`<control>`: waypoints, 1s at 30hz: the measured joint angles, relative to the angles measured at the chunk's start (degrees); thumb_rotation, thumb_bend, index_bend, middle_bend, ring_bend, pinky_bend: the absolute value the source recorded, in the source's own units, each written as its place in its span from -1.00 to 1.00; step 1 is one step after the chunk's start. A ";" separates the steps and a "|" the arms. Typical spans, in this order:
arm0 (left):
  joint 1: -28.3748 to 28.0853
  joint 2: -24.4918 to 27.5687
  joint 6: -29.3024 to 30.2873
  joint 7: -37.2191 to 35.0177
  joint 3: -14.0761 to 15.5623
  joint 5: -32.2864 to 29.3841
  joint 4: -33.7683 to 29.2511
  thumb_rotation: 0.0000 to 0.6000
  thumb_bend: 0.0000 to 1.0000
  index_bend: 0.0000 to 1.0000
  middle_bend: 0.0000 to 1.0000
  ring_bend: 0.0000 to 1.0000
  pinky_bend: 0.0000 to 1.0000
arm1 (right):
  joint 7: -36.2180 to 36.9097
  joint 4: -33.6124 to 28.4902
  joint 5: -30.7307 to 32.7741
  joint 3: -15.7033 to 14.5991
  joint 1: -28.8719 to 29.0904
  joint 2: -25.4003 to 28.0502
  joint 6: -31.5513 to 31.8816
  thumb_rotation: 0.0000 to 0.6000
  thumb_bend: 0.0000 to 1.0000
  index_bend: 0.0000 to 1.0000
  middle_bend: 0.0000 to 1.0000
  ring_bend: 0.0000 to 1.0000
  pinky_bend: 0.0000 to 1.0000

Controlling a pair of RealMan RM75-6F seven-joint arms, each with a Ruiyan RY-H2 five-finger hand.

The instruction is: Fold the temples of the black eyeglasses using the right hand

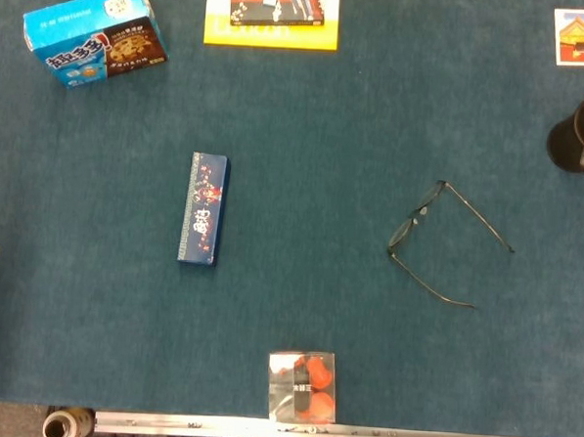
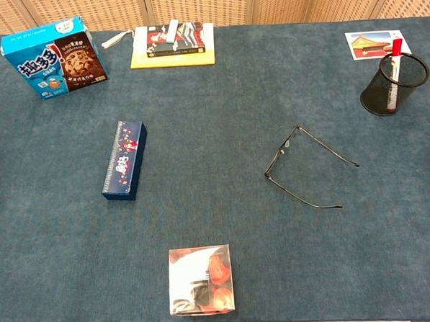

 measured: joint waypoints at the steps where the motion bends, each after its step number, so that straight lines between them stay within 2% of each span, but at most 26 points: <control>1: 0.00 0.04 -0.07 -0.04 0.00 -0.04 0.01 1.00 -1.00 -0.26 -0.39 -0.41 -0.30 | -0.09 0.28 -0.48 -0.20 0.17 -0.32 -0.14 1.00 -0.72 -0.58 -0.59 -0.88 -0.57; 8: 0.32 0.28 0.25 0.14 0.08 -0.07 -0.40 1.00 -1.00 -0.26 -0.38 -0.41 -0.30 | 0.53 2.59 -3.84 -1.49 1.33 -2.23 -0.62 1.00 -0.38 -0.48 -0.47 -0.78 -0.37; 13: 0.62 0.80 0.74 -0.11 -0.09 -0.16 -0.91 1.00 -1.00 -0.26 -0.37 -0.41 -0.30 | 1.35 4.12 -6.23 -2.46 2.37 -3.68 -0.98 1.00 0.00 -0.34 -0.37 -0.69 -0.29; 18: 0.79 1.28 1.05 -0.33 -0.24 -0.12 -1.37 1.00 -1.00 -0.25 -0.37 -0.41 -0.30 | 1.87 5.31 -7.60 -2.84 3.59 -5.39 -1.64 1.00 0.31 -0.32 -0.32 -0.65 -0.27; 23: 1.00 1.50 1.18 -0.03 -0.23 -0.28 -1.68 1.00 -1.00 -0.25 -0.34 -0.41 -0.30 | 1.31 5.51 -8.33 -3.06 5.34 -6.61 -4.01 1.00 0.46 -0.32 -0.30 -0.63 -0.26; 30: 1.14 1.75 1.25 0.12 -0.29 -0.37 -2.03 1.00 -1.00 -0.22 -0.33 -0.41 -0.30 | -1.61 4.01 -8.25 -3.14 8.24 -7.35 -8.80 1.00 0.51 -0.24 -0.25 -0.58 -0.24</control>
